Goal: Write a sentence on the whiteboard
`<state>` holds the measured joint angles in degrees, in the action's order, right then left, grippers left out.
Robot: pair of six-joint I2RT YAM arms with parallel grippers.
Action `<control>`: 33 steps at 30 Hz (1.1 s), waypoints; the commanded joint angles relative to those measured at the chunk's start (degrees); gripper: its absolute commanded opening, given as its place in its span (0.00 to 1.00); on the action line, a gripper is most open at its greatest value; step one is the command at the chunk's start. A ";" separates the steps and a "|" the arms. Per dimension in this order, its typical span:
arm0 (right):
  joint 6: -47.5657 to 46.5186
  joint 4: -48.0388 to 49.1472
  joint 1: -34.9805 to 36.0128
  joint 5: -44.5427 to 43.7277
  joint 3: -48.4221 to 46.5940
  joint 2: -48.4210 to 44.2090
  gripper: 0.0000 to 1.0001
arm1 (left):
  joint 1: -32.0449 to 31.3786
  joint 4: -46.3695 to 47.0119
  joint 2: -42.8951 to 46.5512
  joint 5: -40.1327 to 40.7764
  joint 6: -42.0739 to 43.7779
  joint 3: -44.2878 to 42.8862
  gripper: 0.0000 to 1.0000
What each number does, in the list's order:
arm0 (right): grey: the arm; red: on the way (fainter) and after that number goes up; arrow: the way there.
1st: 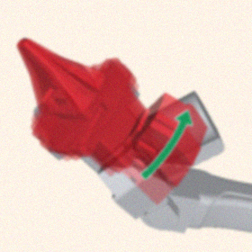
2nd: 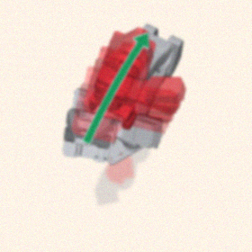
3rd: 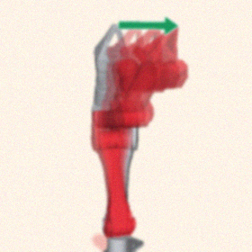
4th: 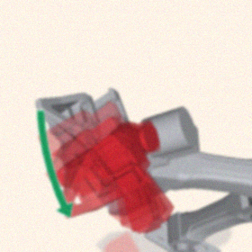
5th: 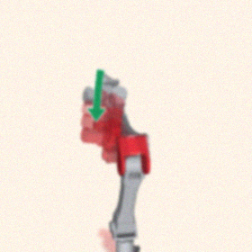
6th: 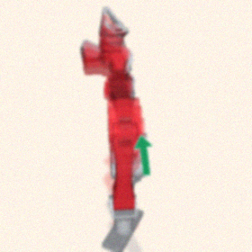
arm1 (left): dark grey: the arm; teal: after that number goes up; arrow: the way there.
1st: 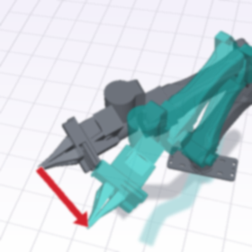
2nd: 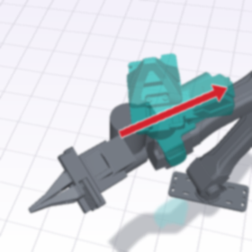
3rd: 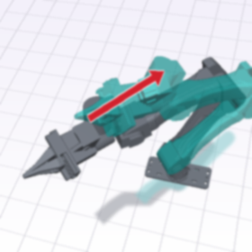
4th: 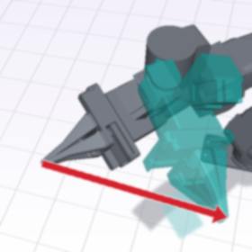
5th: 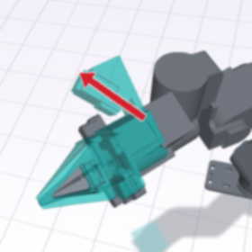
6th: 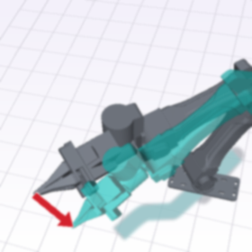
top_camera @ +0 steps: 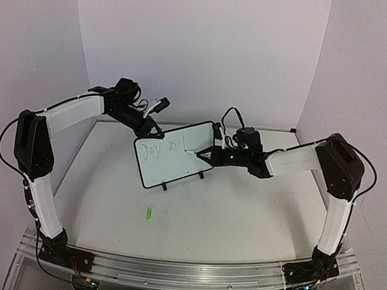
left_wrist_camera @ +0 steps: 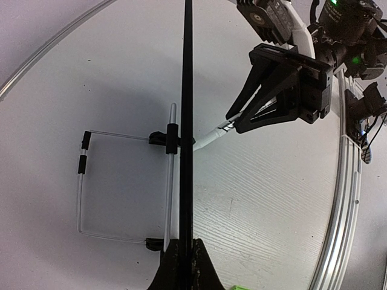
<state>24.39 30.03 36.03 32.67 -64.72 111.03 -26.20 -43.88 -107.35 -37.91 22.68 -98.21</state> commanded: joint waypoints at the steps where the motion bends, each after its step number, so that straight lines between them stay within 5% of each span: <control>1: 0.64 2.50 -0.25 -0.97 -0.51 0.48 0.00 | -0.66 -1.47 -0.53 -1.54 1.28 -0.33 0.00; 33: 2.53 7.84 -0.25 -5.28 3.20 -3.80 0.00 | -0.70 -1.54 -0.33 -1.64 1.29 -0.32 0.00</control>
<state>26.79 34.77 36.03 30.33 -62.14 109.99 -26.20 -43.80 -107.35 -37.80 22.64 -98.21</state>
